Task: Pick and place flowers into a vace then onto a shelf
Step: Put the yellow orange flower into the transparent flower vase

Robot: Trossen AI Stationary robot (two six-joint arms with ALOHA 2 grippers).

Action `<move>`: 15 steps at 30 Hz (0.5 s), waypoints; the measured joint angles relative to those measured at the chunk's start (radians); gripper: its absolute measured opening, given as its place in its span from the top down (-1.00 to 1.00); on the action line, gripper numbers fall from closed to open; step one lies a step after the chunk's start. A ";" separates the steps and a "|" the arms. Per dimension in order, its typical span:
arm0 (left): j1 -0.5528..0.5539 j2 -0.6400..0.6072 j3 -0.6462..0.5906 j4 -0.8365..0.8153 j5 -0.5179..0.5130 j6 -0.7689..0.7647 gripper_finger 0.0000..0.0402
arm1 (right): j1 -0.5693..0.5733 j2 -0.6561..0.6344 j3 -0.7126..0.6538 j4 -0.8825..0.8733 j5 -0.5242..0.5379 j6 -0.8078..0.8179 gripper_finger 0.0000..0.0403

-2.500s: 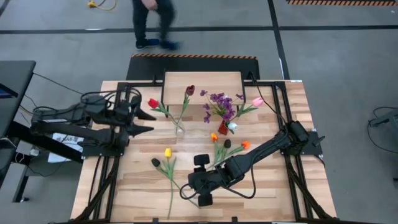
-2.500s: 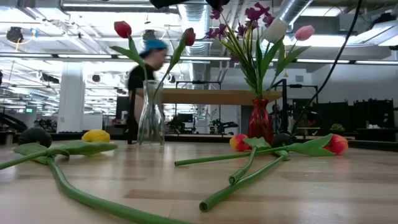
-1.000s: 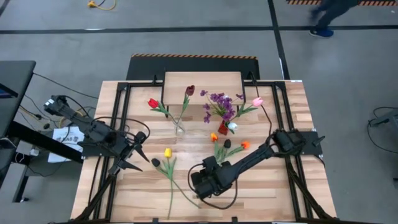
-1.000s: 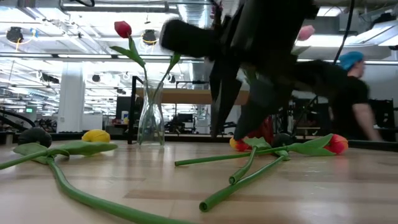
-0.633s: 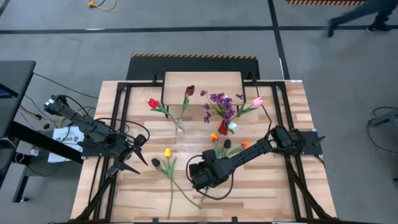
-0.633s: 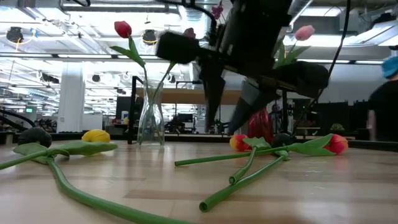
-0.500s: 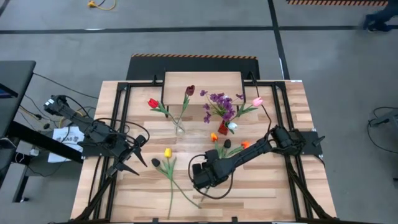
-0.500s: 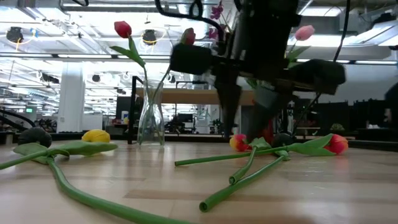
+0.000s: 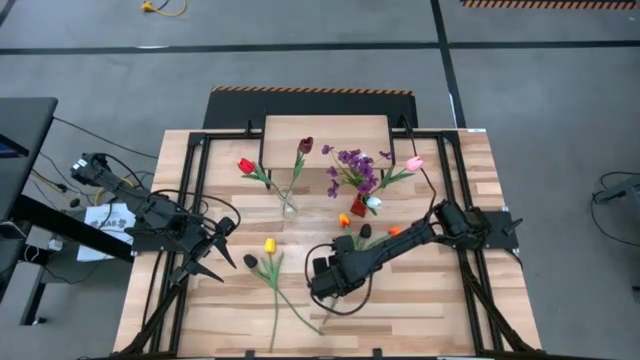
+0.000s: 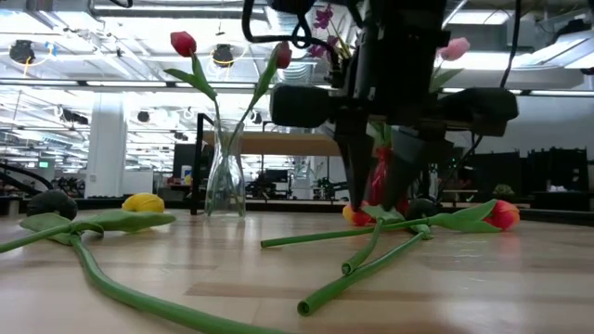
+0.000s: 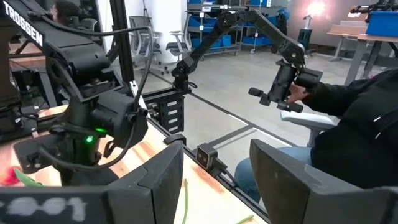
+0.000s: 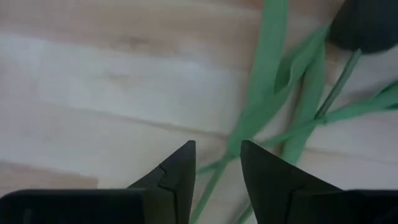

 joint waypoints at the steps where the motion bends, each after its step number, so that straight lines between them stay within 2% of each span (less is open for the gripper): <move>1: 0.000 0.000 0.000 0.000 0.000 0.000 0.13 | -0.006 0.000 0.000 -0.003 0.000 -0.002 0.40; 9: 0.000 0.000 0.000 -0.005 0.000 -0.011 0.13 | -0.042 0.000 0.000 -0.027 -0.012 -0.009 0.40; 15: 0.000 0.000 0.000 -0.008 0.000 -0.013 0.13 | -0.053 0.000 0.000 -0.069 -0.072 -0.005 0.40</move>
